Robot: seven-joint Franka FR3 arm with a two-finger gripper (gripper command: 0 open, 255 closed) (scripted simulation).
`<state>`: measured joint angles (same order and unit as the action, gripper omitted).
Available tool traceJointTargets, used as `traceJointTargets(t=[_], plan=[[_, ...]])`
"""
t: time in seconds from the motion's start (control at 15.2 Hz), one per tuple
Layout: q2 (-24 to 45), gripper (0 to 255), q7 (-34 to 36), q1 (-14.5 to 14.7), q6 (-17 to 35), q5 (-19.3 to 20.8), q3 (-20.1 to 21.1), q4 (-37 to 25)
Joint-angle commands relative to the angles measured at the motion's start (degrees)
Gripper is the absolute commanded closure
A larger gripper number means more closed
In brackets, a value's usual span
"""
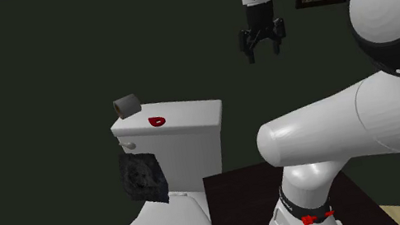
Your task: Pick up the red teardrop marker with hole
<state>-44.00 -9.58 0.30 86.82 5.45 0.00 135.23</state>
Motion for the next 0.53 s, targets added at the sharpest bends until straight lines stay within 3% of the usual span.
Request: traceJointTargets(t=[0.0, 0.46], plan=[[0.0, 0, 0.0, 0.0, 0.0, 0.0, 0.0, 0.0], [7.7, 0, 5.6, 2.9, 9.7, -4.4, 5.3, 1.6]])
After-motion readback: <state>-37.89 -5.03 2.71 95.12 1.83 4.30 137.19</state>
